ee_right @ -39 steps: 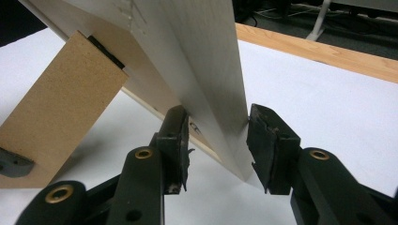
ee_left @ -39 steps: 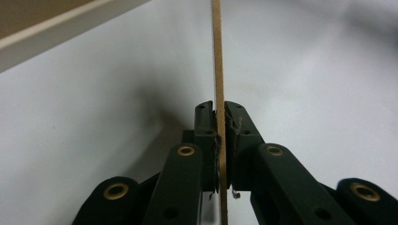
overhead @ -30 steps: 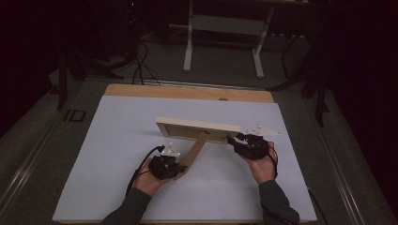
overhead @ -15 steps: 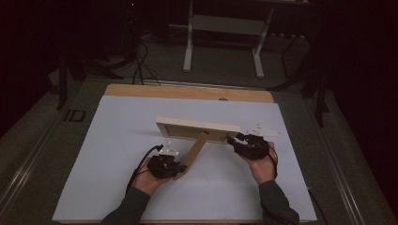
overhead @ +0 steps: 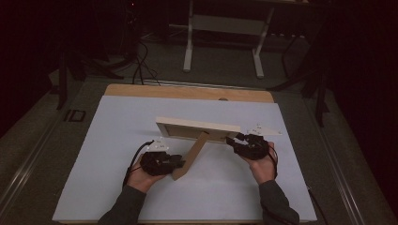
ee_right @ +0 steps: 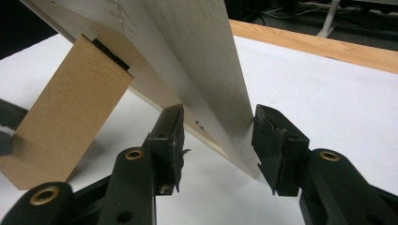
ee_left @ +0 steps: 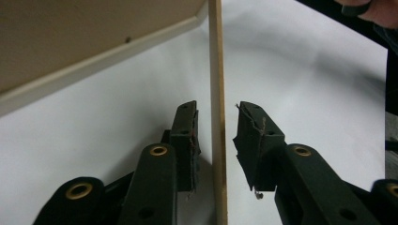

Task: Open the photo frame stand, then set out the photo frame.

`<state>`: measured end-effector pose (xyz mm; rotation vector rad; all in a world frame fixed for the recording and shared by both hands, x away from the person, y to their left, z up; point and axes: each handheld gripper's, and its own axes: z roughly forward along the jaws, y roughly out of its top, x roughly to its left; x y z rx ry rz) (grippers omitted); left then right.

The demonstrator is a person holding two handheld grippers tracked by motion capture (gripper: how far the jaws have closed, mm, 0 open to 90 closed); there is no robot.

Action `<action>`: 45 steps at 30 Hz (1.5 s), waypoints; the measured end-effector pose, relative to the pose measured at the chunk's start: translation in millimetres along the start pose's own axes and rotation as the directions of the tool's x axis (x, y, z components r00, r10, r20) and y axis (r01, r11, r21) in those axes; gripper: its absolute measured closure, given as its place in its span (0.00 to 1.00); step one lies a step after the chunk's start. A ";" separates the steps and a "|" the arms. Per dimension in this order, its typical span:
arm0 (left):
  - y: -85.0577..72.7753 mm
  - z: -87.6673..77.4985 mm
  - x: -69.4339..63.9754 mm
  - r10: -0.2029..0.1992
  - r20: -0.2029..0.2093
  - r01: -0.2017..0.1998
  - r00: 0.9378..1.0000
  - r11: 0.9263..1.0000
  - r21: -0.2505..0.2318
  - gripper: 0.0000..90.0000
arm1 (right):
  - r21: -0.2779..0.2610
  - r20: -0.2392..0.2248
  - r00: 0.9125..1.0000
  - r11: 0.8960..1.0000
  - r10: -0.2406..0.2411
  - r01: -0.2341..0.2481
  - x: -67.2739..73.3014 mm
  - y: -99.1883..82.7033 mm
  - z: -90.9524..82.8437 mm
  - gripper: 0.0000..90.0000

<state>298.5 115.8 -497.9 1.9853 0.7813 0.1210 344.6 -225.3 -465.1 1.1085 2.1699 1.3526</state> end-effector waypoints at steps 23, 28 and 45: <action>7.9 -17.3 4.9 -0.004 -0.163 -0.007 0.987 0.998 -0.069 0.69 | 0.035 -0.014 1.000 0.999 0.006 -0.005 -2.2 -9.5 0.2 0.58; 10.8 -17.6 6.9 -0.010 -0.213 -0.006 0.977 0.997 -0.073 0.69 | 0.055 -0.013 1.000 0.998 -0.008 0.008 -4.0 -13.1 -1.4 0.61; 22.3 -39.7 17.4 -0.073 -0.329 0.024 0.941 0.988 -0.150 0.80 | 0.076 0.003 0.999 0.996 -0.037 0.036 -14.8 -13.6 -7.5 0.88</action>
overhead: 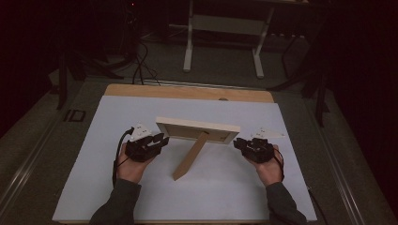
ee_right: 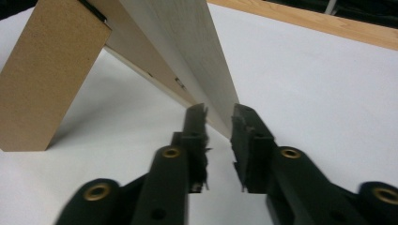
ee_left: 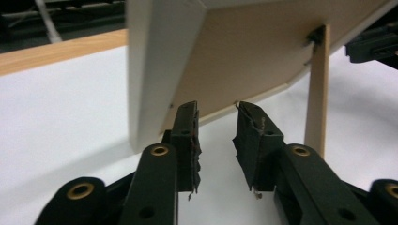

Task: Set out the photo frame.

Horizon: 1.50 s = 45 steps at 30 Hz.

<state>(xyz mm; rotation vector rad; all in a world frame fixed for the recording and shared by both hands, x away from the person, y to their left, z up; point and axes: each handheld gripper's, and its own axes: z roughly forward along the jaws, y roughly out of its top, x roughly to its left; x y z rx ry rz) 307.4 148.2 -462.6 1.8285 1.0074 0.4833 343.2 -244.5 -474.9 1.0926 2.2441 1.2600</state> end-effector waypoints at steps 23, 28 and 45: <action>10.4 9.1 -1.7 0.033 -0.039 -0.032 0.999 0.999 0.032 1.00 | -0.027 0.044 0.998 0.999 0.039 -0.038 -8.2 27.7 13.4 1.00; 13.4 10.1 -1.6 0.042 -0.044 -0.040 0.998 0.999 0.033 1.00 | -0.034 0.028 0.999 0.999 0.038 -0.037 -10.9 30.7 15.4 1.00; 20.5 19.9 -0.7 0.065 -0.048 -0.063 0.997 0.996 0.058 1.00 | -0.033 -0.036 0.997 0.997 0.072 -0.073 -17.2 36.1 20.6 1.00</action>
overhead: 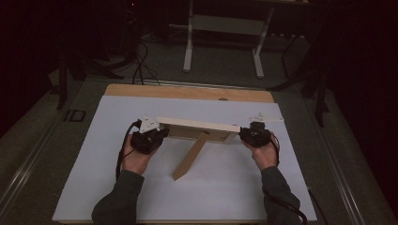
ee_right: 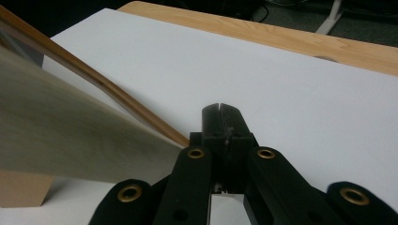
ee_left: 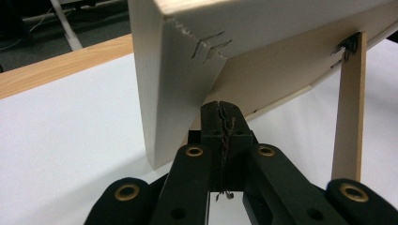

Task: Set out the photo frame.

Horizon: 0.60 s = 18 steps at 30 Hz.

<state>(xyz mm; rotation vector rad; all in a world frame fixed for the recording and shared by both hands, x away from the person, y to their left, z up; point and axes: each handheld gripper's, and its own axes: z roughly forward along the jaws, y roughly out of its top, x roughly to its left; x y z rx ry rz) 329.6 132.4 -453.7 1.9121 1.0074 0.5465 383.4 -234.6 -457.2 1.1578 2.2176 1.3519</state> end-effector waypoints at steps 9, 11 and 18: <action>3.5 4.3 0.6 0.006 -0.004 -0.006 1.000 1.000 0.007 1.00 | 0.008 -0.012 1.000 1.000 0.000 0.000 1.0 1.2 -0.2 1.00; 4.8 4.8 0.5 0.011 -0.003 -0.011 1.000 1.000 0.008 1.00 | 0.012 -0.014 1.000 1.000 -0.002 0.002 1.7 1.1 -0.7 1.00; 10.4 10.0 -4.6 0.021 0.004 -0.021 1.000 1.000 0.009 1.00 | 0.011 -0.017 1.000 1.000 -0.009 0.009 3.7 0.4 -1.3 1.00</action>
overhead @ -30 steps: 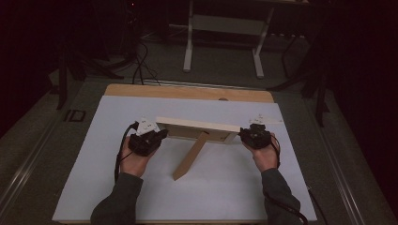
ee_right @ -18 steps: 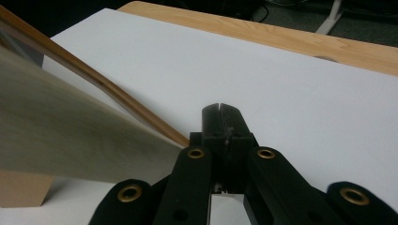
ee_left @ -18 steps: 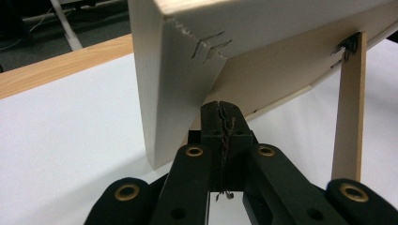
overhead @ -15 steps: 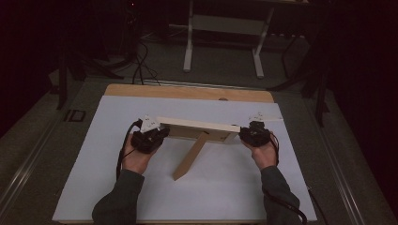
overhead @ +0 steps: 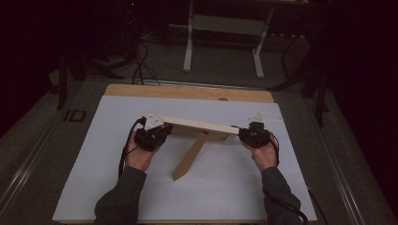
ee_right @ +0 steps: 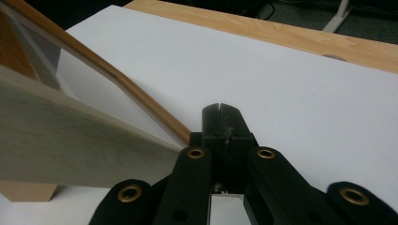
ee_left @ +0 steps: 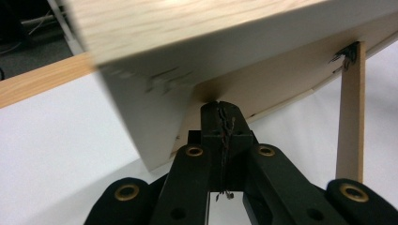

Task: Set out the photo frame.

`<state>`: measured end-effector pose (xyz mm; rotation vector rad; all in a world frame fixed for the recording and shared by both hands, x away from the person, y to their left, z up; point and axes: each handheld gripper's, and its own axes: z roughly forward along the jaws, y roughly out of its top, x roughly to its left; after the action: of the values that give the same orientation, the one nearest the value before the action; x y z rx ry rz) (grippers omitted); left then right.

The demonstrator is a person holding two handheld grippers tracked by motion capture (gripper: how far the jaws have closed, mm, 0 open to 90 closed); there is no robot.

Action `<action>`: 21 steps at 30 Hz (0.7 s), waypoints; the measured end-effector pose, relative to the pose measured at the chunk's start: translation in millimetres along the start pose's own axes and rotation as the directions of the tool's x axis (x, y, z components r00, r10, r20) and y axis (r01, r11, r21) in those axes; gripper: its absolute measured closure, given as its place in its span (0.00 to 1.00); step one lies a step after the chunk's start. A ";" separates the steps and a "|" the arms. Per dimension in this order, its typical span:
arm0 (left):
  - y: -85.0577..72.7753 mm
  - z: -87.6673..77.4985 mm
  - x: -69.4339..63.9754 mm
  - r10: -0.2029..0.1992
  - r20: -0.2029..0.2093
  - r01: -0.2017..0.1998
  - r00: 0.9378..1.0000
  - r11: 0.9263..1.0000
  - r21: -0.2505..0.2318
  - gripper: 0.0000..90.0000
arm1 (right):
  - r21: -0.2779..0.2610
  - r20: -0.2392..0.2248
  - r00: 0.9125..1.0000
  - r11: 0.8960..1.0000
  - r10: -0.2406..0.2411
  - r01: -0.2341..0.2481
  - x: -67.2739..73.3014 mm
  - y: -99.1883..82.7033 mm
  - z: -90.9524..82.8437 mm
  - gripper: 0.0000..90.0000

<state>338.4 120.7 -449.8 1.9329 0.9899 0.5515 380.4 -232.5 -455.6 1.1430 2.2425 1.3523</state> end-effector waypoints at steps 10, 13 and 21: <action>4.9 9.1 -7.0 -0.007 0.026 0.007 1.000 1.000 -0.002 1.00 | 0.002 -0.009 1.000 1.000 -0.023 0.023 5.9 -1.3 -1.2 1.00; 7.9 8.9 -10.2 -0.005 0.035 0.005 0.999 1.000 -0.007 1.00 | 0.002 -0.010 1.000 1.000 -0.024 0.024 6.7 -1.8 -1.4 1.00; 15.3 10.2 -20.3 0.016 0.058 -0.015 0.998 1.000 -0.014 1.00 | 0.002 -0.014 0.999 1.000 -0.030 0.030 9.1 -2.9 -1.8 1.00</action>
<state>340.1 94.5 -442.1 1.9354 0.9329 0.5066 372.1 -227.5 -455.7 1.0993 2.2626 1.3509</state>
